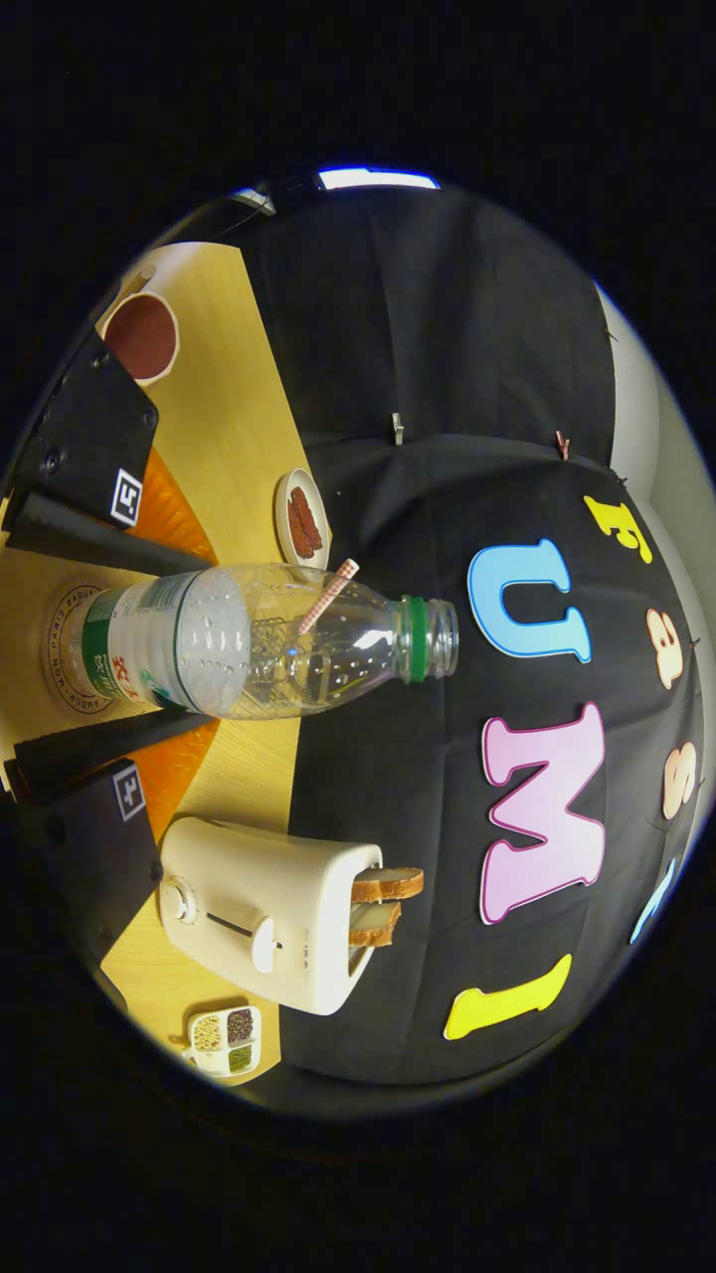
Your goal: Take the bottle from table, then pour the juice into the cup, finally place the bottle on the coaster
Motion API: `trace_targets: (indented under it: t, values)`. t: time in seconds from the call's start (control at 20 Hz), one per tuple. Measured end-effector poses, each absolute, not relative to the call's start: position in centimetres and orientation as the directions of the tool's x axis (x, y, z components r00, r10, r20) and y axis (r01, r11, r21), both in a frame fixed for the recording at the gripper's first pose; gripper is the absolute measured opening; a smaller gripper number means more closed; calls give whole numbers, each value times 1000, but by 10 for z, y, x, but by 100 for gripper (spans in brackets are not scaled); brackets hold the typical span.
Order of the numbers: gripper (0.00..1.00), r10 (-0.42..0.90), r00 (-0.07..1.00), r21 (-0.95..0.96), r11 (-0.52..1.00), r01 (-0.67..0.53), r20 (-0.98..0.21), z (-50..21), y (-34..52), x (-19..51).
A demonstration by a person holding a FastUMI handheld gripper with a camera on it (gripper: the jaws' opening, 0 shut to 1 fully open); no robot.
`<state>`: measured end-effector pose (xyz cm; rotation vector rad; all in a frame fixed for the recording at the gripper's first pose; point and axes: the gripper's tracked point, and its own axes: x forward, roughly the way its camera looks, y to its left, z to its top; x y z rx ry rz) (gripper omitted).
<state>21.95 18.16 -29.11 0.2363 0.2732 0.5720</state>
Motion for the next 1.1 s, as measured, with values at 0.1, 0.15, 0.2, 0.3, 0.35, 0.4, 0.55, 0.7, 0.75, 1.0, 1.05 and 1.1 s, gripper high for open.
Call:
trace_targets:
  t: [0.1,0.15,0.2,0.3,0.35,0.4,0.55,0.7,0.75,1.0,1.05,1.1]
  values:
    - [72,561,806,285,816,-502,-189,-290,181,215]
    - [75,568,799,286,813,-508,-195,-291,182,212]
    - [76,576,789,298,808,-509,-215,-296,185,209]
    - [79,586,773,308,803,-511,-245,-301,187,203]
    - [80,581,774,302,807,-507,-254,-301,186,202]
    - [82,579,775,303,808,-505,-254,-301,185,201]
    - [90,568,781,309,815,-491,-258,-295,183,200]
    - [97,569,774,312,816,-487,-279,-291,181,192]
    - [98,571,772,317,814,-487,-279,-288,180,188]
    - [98,535,801,288,838,-463,-268,-260,162,174]
    - [98,524,810,280,845,-456,-264,-252,157,170]
    - [98,513,819,270,852,-449,-256,-242,151,166]
